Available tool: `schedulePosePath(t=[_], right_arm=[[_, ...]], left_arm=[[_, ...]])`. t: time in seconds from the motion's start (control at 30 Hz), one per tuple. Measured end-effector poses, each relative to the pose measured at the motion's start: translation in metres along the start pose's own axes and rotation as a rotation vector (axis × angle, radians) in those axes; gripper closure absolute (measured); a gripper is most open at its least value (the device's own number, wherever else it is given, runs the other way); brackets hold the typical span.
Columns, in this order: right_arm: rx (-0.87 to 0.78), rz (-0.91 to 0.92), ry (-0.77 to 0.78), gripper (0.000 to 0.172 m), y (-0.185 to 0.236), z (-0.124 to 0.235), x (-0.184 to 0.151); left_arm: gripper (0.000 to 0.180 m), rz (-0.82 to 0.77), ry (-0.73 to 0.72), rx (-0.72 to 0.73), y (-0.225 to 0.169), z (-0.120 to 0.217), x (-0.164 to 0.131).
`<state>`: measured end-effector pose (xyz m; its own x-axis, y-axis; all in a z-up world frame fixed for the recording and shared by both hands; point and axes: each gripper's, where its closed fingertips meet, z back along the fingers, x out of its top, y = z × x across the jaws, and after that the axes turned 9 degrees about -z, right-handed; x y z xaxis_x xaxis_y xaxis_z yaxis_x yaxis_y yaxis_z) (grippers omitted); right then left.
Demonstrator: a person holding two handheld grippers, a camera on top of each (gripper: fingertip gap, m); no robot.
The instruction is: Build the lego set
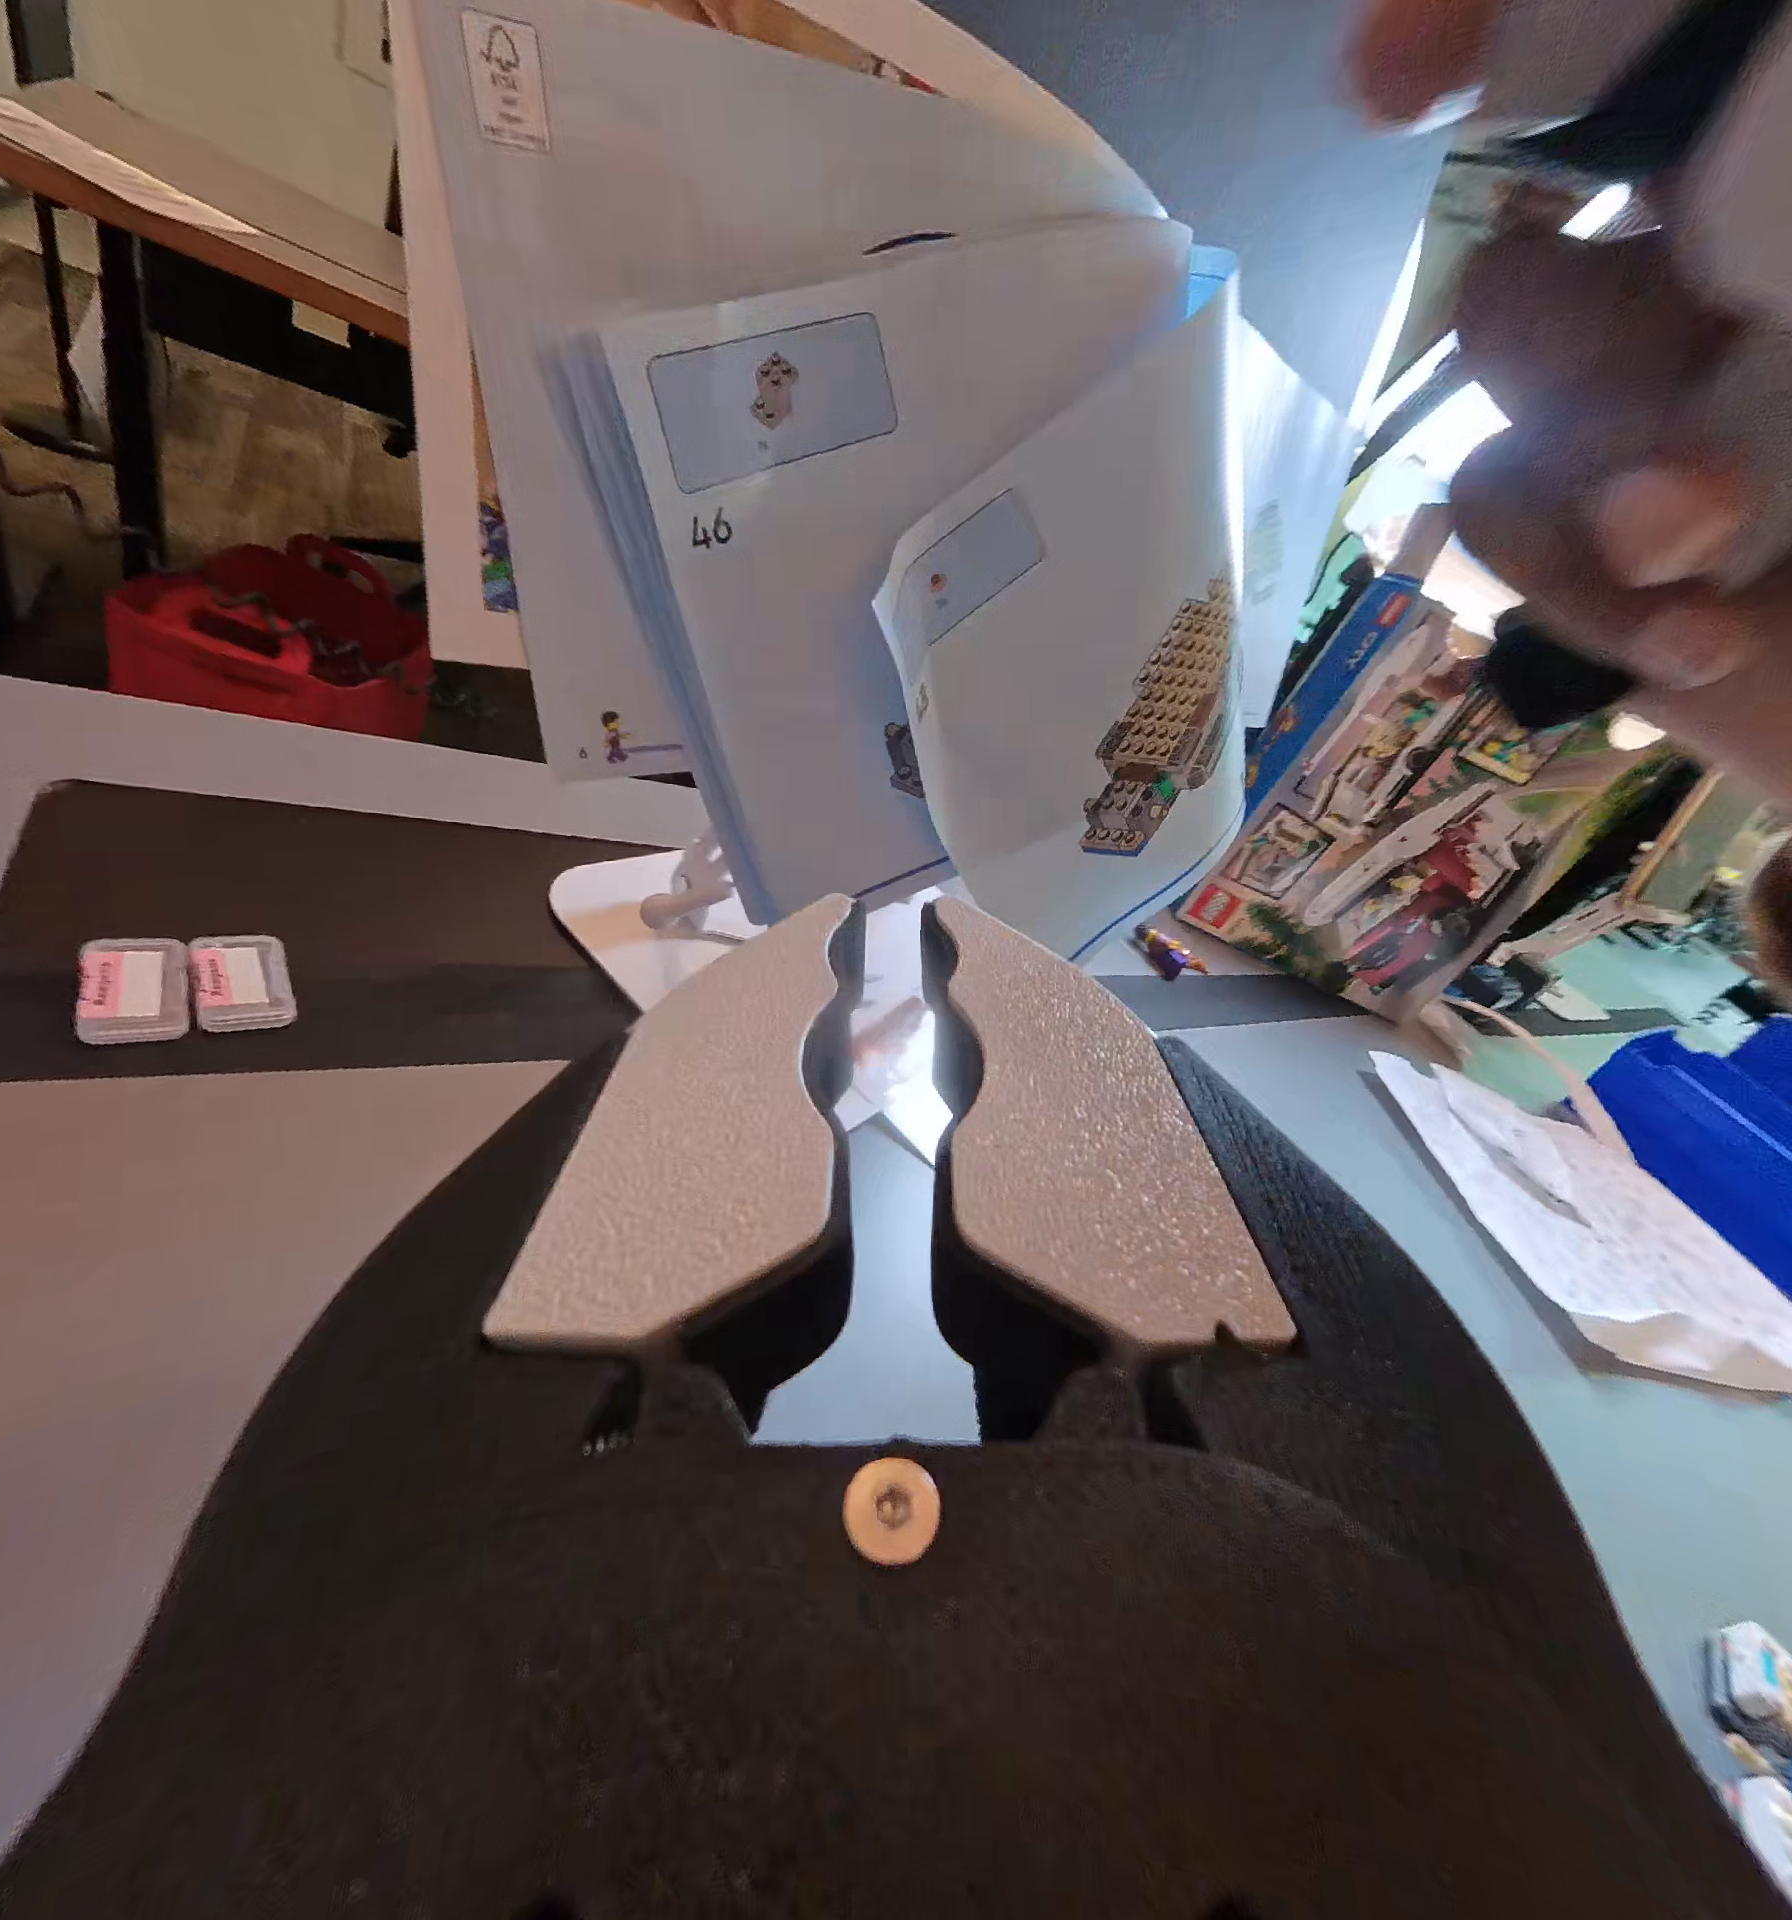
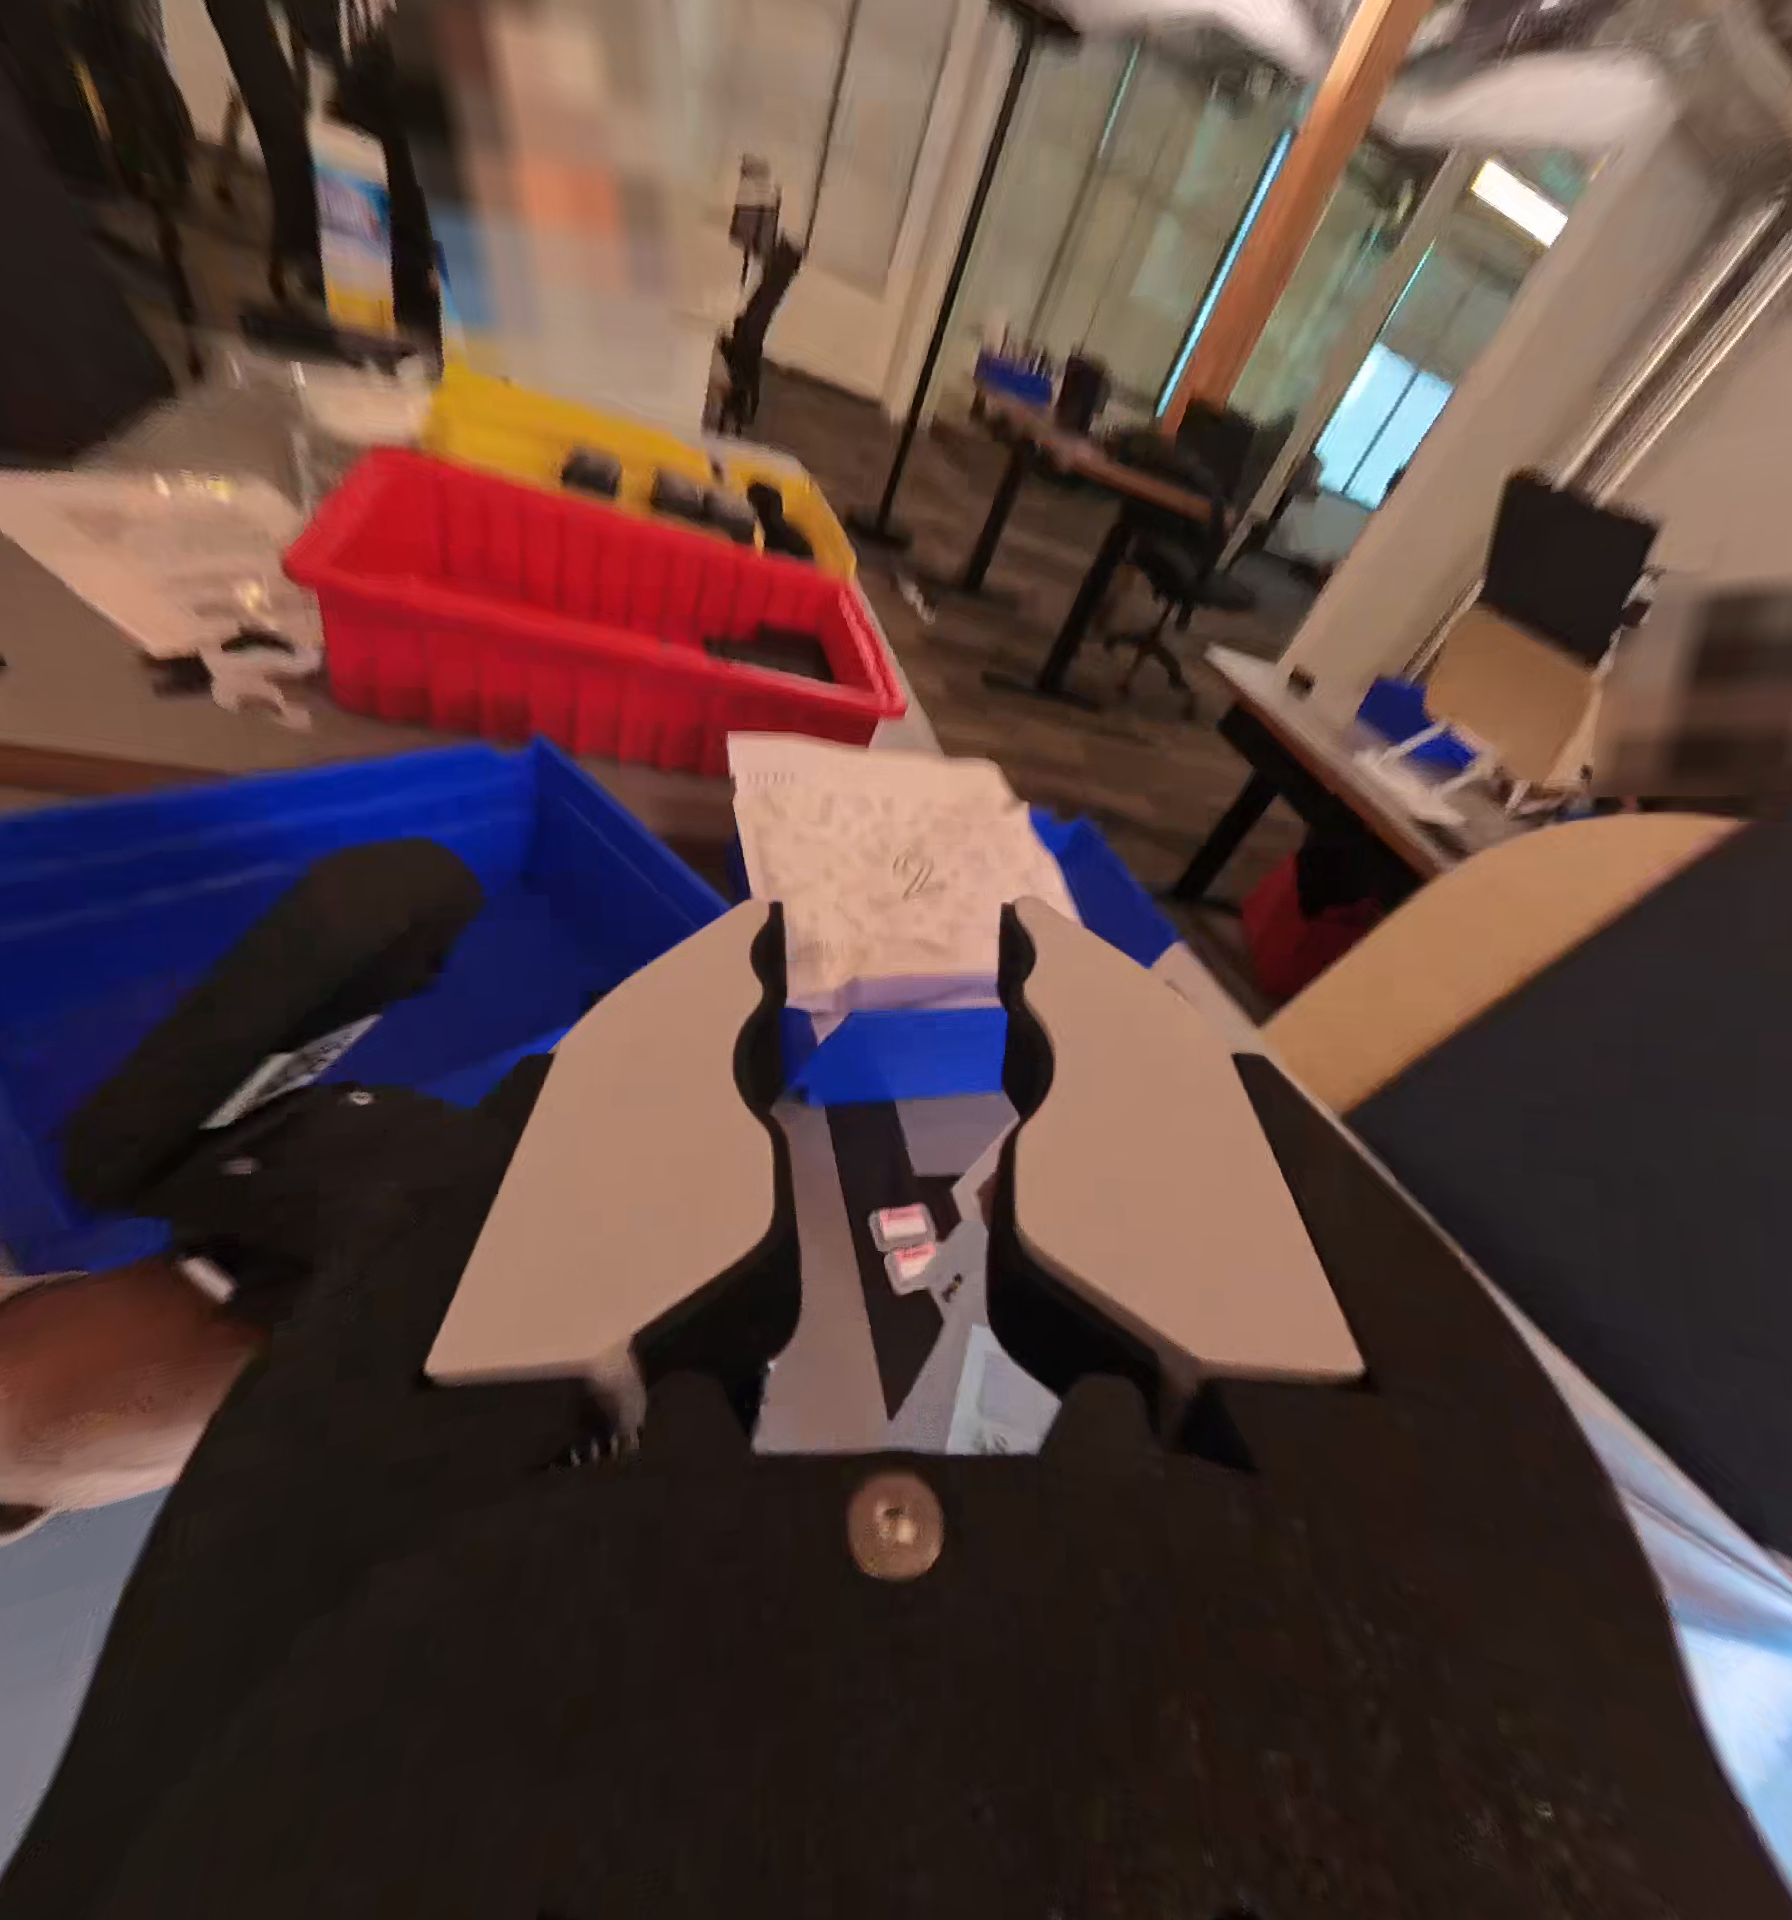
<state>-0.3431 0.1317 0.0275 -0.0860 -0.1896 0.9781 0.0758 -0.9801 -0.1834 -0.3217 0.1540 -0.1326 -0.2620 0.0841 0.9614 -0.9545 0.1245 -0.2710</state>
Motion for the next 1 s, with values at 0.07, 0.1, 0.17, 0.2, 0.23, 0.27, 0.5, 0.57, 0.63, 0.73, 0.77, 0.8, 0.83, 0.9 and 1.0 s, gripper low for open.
schedulePosePath(t=[0.07, 0.1, 0.17, 0.2, 0.23, 0.27, 0.5, 0.57, 0.63, 0.73, 0.77, 0.8, 0.83, 0.9, 1.0], right_arm=[[-0.059, 0.017, -0.089, 0.142, -0.022, 0.051, 0.021], [-0.106, 0.033, -0.08, 0.147, -0.04, 0.075, 0.02], [-0.236, 0.074, 0.039, 0.152, -0.086, 0.113, -0.008], [-0.297, 0.1, 0.121, 0.155, -0.11, 0.129, -0.03], [-0.332, 0.127, 0.212, 0.162, -0.129, 0.14, -0.058], [-0.346, 0.156, 0.29, 0.166, -0.141, 0.148, -0.085], [-0.295, 0.398, 0.408, 0.169, -0.11, 0.084, -0.145], [-0.33, 0.455, 0.467, 0.167, -0.107, 0.06, -0.145], [-0.361, 0.475, 0.491, 0.163, -0.107, 0.042, -0.141], [-0.45, 0.47, 0.517, 0.17, -0.115, 0.035, -0.137], [-0.469, 0.47, 0.53, 0.17, -0.118, 0.036, -0.139], [-0.485, 0.47, 0.54, 0.171, -0.122, 0.037, -0.141], [-0.497, 0.474, 0.545, 0.172, -0.125, 0.039, -0.143], [-0.521, 0.483, 0.552, 0.172, -0.132, 0.047, -0.144], [-0.569, 0.456, 0.529, 0.172, -0.147, 0.066, -0.143]], left_arm=[[0.172, -0.027, 0.0, 0.034, 0.007, -0.001, -0.001], [0.172, -0.019, 0.009, 0.04, 0.01, -0.003, -0.004], [0.172, 0.037, 0.034, 0.031, 0.014, -0.009, -0.015], [0.172, 0.075, 0.044, 0.025, 0.015, -0.011, -0.022], [0.172, 0.109, 0.051, 0.021, 0.016, -0.013, -0.027], [0.172, 0.135, 0.056, 0.019, 0.018, -0.015, -0.031], [0.173, 0.212, 0.09, -0.004, 0.02, -0.023, -0.049], [0.174, 0.223, 0.094, -0.016, 0.018, -0.024, -0.053], [0.174, 0.229, 0.101, -0.032, 0.015, -0.026, -0.056], [0.171, 0.207, 0.091, -0.043, 0.013, -0.028, -0.053], [0.169, 0.184, 0.076, -0.023, 0.016, -0.028, -0.048], [0.169, 0.159, 0.056, -0.004, 0.021, -0.027, -0.04], [0.167, 0.146, 0.038, 0.008, 0.024, -0.027, -0.032], [0.166, 0.158, 0.007, -0.001, 0.027, -0.026, -0.017], [0.166, 0.152, -0.002, -0.01, 0.026, -0.026, -0.011]])
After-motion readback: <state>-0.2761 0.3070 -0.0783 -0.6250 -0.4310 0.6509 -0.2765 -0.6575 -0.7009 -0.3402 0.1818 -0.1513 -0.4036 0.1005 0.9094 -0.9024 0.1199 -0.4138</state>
